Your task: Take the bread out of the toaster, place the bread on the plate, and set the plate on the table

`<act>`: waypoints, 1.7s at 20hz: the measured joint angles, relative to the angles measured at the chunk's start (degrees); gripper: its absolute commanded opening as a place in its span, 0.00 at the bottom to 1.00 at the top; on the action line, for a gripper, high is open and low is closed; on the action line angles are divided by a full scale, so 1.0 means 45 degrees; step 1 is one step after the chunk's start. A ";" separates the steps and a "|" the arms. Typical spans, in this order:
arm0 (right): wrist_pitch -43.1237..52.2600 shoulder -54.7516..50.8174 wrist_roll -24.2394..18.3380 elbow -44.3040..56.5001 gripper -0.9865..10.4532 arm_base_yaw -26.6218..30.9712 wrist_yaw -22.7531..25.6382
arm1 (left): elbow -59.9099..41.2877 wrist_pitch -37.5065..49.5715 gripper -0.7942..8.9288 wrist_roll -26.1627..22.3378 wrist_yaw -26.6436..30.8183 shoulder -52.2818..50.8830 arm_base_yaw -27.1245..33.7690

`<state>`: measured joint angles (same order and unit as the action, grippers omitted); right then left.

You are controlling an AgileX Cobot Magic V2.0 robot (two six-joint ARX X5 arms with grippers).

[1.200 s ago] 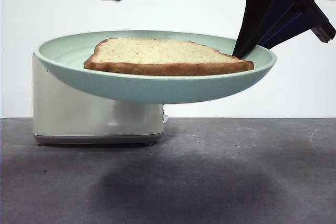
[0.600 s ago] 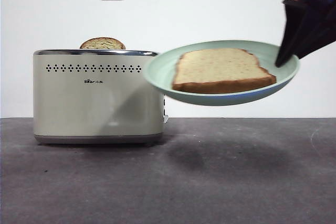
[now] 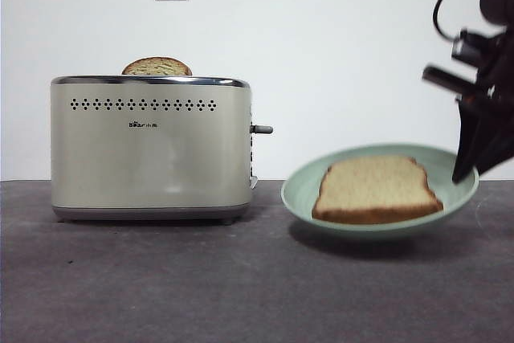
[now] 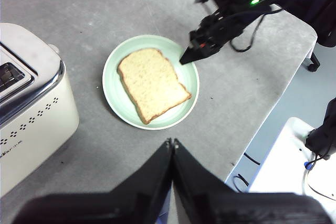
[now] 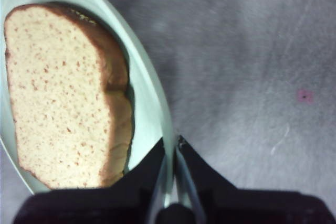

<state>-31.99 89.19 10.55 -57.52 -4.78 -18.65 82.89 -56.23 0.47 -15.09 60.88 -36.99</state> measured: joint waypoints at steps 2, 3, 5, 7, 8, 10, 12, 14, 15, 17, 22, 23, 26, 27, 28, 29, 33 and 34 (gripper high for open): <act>0.0272 0.0816 0.0005 0.0000 0.08 0.0049 -0.0053 | 0.0000 -0.0005 0.07 -0.0005 0.0000 0.0000 0.0000; 0.0452 0.1185 0.0053 0.0000 0.08 0.0068 -0.0214 | 0.0000 -0.0005 0.07 -0.0010 0.0000 0.0000 0.0000; 0.0840 0.1574 0.0097 -0.0010 0.08 0.0063 -0.0321 | 0.0000 -0.0005 0.07 -0.0010 0.0000 0.0000 0.0000; 0.1069 0.1904 0.0141 -0.0029 0.08 0.0063 -0.0335 | 0.0000 0.0000 0.07 -0.0010 0.0000 0.0000 0.0000; 0.1117 0.2059 0.0160 -0.0034 0.08 0.0063 -0.0335 | 0.0000 0.0015 0.07 -0.0010 0.0000 0.0000 0.0000; 0.1151 0.2293 0.0141 -0.0053 0.08 0.0068 -0.0389 | 0.0000 0.0019 0.07 -0.0010 0.0000 0.0000 0.0000; 0.1316 0.2404 0.0107 -0.0078 0.11 0.0068 -0.0452 | 0.0000 0.0019 0.07 -0.0010 0.0000 0.0000 0.0000; 0.1525 0.2404 -0.0029 -0.0078 0.30 0.0049 -0.0369 | 0.0000 0.0019 0.07 -0.0010 0.0000 0.0000 0.0000; 0.1481 0.2404 -0.0165 -0.0078 0.41 0.0039 -0.0233 | 0.0000 0.0019 0.07 -0.0010 0.0000 0.0000 0.0000; 0.1462 0.2297 -0.0350 -0.0078 0.48 0.0024 -0.0233 | 0.0000 0.0019 0.07 -0.0010 0.0000 0.0000 0.0000; 0.0204 0.0034 -0.0937 -0.0073 0.48 -0.0005 -0.0287 | 0.0000 0.0019 0.07 -0.0010 0.0000 0.0000 0.0000; -0.0345 -0.0627 -0.1122 -0.0073 0.47 -0.0005 -0.0452 | 0.0000 0.0019 0.07 -0.0010 0.0000 0.0000 0.0000; -0.2875 -0.3172 -0.1855 -0.0073 0.47 -0.0335 -0.1608 | 0.0000 0.0005 0.07 -0.0141 0.0000 0.0000 0.0000; -0.3555 -0.3944 -0.1991 -0.0073 0.47 -0.0602 -0.1982 | 0.0000 -0.0029 0.07 -0.0204 0.0005 0.0000 0.0000; -0.4099 -0.4799 -0.2089 -0.0073 0.47 -0.0967 -0.2137 | 0.0000 -0.0102 0.07 -0.0238 0.0005 0.0000 0.0000; -0.4551 -0.5625 -0.2166 -0.0073 0.47 -0.1389 -0.2166 | 0.0000 -0.0155 0.07 -0.0257 0.0005 0.0000 0.0000; -0.6241 -0.8398 -0.2220 -0.0073 0.32 -0.3405 -0.2152 | 0.0000 -0.0379 0.07 -0.0306 0.0097 0.0000 0.0000; -0.6654 -0.8981 -0.2229 -0.0073 0.26 -0.3900 -0.2157 | 0.0000 -0.0559 0.07 -0.0311 0.0262 0.0000 0.0000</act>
<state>-61.93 48.77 0.51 -57.84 -22.33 -28.36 82.89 -58.74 -0.93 -13.91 60.88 -36.99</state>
